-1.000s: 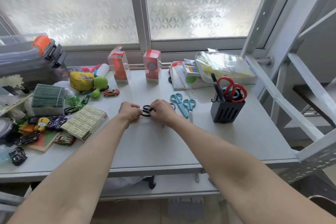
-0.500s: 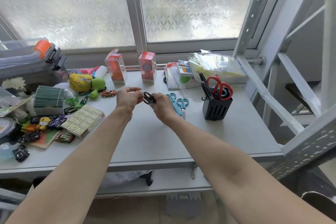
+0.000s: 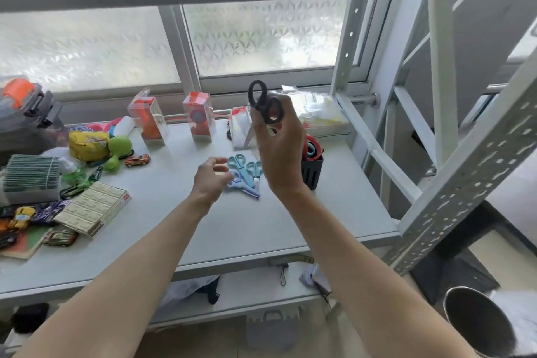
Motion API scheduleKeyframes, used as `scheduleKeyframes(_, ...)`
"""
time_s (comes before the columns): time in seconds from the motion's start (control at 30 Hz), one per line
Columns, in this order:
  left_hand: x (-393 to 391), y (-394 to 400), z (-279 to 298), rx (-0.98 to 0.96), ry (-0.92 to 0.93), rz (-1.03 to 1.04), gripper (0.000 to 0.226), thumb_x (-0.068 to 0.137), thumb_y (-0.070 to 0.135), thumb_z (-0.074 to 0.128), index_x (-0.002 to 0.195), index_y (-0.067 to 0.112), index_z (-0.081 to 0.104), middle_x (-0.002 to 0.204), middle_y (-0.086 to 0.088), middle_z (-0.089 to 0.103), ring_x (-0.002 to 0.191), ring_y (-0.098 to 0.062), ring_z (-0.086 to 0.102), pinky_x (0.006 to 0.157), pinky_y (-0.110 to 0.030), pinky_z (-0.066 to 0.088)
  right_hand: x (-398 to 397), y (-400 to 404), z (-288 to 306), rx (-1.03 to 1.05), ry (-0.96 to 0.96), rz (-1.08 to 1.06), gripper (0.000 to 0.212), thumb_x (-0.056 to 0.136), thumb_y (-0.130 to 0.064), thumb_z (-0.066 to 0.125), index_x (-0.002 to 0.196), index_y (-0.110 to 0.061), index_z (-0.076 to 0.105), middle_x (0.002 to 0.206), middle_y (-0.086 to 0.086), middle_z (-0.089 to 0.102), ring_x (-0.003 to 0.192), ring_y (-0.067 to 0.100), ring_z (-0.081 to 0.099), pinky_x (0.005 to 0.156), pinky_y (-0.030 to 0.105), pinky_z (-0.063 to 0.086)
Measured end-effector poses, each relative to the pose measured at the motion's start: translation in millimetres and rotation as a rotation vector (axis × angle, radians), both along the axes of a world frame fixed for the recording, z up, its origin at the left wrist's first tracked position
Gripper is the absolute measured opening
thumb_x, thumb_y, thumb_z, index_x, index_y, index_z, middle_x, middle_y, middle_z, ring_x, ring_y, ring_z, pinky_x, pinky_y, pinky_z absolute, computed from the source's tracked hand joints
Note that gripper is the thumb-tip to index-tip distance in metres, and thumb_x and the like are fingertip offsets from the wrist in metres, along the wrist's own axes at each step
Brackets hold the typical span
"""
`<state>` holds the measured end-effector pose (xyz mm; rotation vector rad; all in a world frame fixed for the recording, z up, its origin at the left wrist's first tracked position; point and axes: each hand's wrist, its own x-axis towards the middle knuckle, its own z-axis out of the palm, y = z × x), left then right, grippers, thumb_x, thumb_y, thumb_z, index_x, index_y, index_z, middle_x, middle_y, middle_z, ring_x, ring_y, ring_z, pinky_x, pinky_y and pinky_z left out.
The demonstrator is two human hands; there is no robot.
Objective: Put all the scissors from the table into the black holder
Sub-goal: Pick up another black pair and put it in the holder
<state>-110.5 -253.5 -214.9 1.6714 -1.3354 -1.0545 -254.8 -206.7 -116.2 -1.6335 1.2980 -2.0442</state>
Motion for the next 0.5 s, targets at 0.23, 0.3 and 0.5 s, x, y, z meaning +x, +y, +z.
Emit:
scheduleKeyframes(0.23,-77,-3,13,-0.054,-0.054,-0.348,0.088,0.078,0.018,0.082,0.153,0.017,0.035,0.133,0.001,0.046,0.112,-0.024,0.057,0.066,-0.020,0.054,-93,-6,13,-0.079,-0.122,-0.312,0.012,0.090,-0.010,0.065,0.096,-0.003,0.057,0.076,-0.013,0.056,0.070,-0.002,0.053,0.071,0.020,0.053)
scheduleKeyframes(0.3,-91,-6,12,-0.039,-0.072,-0.358,0.085,0.075,0.022,0.084,0.148,0.014,0.040,0.143,-0.002,0.049,0.113,-0.025,0.060,0.065,-0.023,0.055,-115,-12,5,-0.025,-0.093,-0.348,0.011,0.090,-0.011,0.065,0.094,-0.004,0.057,0.073,-0.016,0.053,0.067,-0.002,0.051,0.069,0.024,0.051)
scheduleKeyframes(0.5,-117,-5,16,-0.018,-0.059,-0.390,0.038,0.080,0.018,0.080,0.116,0.014,0.067,0.115,-0.005,0.070,0.092,-0.020,0.063,0.064,-0.024,0.050,-134,-30,-17,0.151,0.060,-0.284,0.013,0.091,-0.014,0.066,0.099,-0.005,0.059,0.079,-0.017,0.061,0.071,-0.006,0.059,0.077,0.017,0.052)
